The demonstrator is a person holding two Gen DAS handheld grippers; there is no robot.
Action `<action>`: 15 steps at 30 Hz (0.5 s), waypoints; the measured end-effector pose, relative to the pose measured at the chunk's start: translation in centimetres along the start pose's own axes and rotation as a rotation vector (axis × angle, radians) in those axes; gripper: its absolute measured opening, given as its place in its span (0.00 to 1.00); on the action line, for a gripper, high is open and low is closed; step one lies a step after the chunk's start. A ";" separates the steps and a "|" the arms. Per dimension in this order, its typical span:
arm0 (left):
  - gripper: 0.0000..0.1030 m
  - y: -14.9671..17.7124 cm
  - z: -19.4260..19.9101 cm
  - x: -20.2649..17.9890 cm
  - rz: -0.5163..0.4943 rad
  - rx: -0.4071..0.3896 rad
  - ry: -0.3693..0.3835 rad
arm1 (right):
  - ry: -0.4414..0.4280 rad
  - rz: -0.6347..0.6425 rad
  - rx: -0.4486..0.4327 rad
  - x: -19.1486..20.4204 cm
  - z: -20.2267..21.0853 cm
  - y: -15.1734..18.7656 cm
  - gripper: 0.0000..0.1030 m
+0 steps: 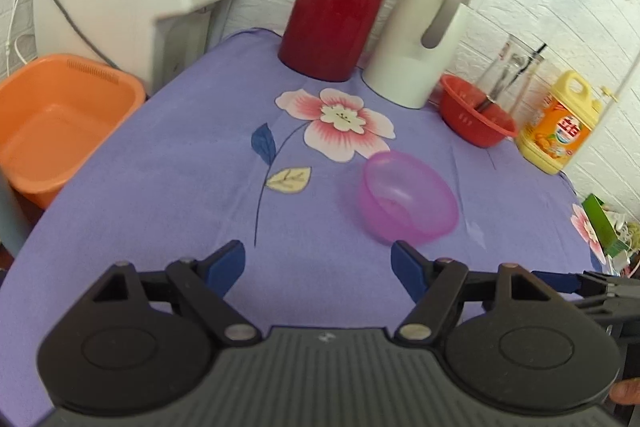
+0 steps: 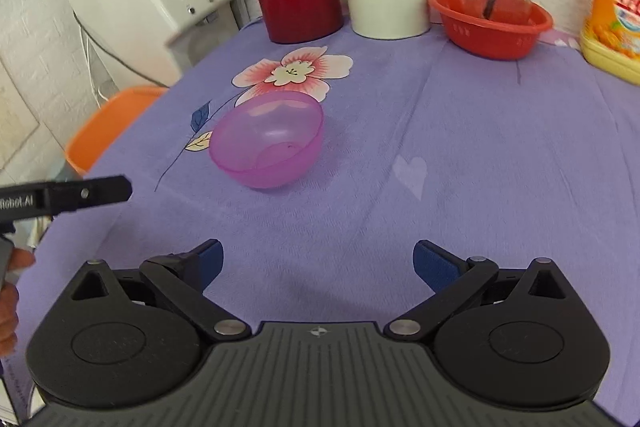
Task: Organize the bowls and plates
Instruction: 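Move the right gripper to the pink plastic bowl and grasp its rim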
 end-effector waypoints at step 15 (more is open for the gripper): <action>0.72 -2.4 -11.2 -2.3 0.001 0.094 -0.010 | 0.120 0.160 0.002 -0.4 -8.5 -5.4 1.00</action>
Point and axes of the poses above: each gripper's, at about its wrist camera, not at the fingertips, and z roughly against the way its jaws point, x to its left, y to its underside, the point moved 5 cm from there along -z, roughly the way its jaws point, and after that the axes turned 6 degrees about -x, right-handed, at the moved point
